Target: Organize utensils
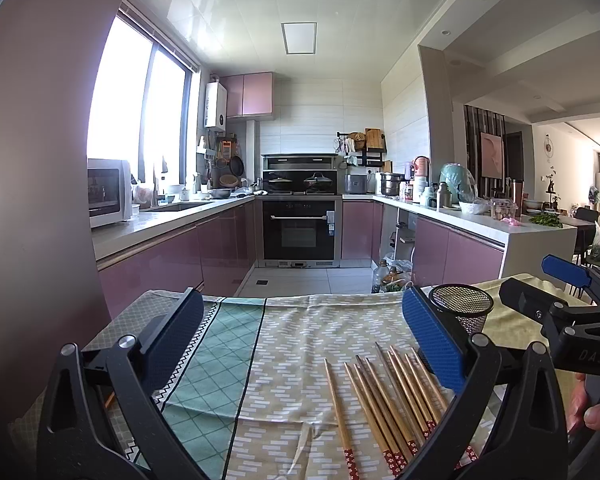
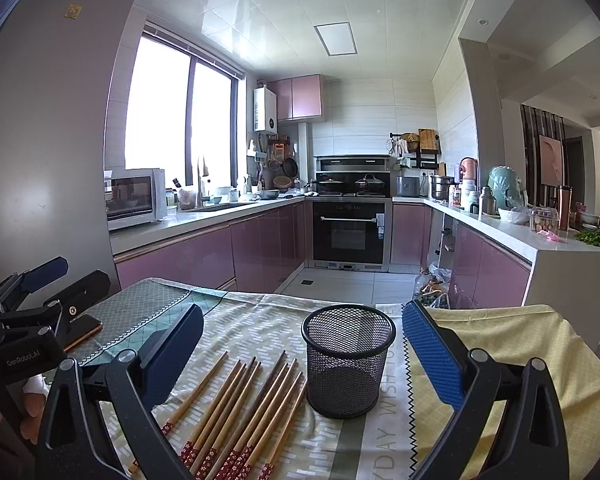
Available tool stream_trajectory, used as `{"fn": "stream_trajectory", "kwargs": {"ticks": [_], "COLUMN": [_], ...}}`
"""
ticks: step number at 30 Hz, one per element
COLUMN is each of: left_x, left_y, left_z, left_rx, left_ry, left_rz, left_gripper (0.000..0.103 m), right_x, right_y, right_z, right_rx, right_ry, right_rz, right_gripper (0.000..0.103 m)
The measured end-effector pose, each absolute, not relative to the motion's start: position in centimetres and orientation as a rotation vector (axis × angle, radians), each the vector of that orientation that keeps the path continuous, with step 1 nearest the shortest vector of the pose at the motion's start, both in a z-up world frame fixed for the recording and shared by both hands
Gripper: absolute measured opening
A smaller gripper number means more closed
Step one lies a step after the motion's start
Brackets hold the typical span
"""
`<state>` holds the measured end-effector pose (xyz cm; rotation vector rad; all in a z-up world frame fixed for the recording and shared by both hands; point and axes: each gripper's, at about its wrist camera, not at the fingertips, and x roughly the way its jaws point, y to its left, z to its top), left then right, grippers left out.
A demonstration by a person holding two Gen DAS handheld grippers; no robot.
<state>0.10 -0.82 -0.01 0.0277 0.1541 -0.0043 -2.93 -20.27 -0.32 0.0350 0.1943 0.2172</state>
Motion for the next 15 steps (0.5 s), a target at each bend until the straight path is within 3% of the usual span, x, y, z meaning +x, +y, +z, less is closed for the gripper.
{"fn": "stream_trajectory", "kwargs": {"ticks": [15], "left_x": [0.02], "left_y": [-0.84], "left_z": [0.14], "left_rx": [0.026], "left_ry": [0.155], "left_rz": [-0.007], "left_gripper": [0.098], "right_x": [-3.16], "right_y": [-20.21], "right_z": [-0.42], "right_rx": [0.039], "right_ry": [0.195], "right_rz": [0.218], "right_gripper": [0.096]}}
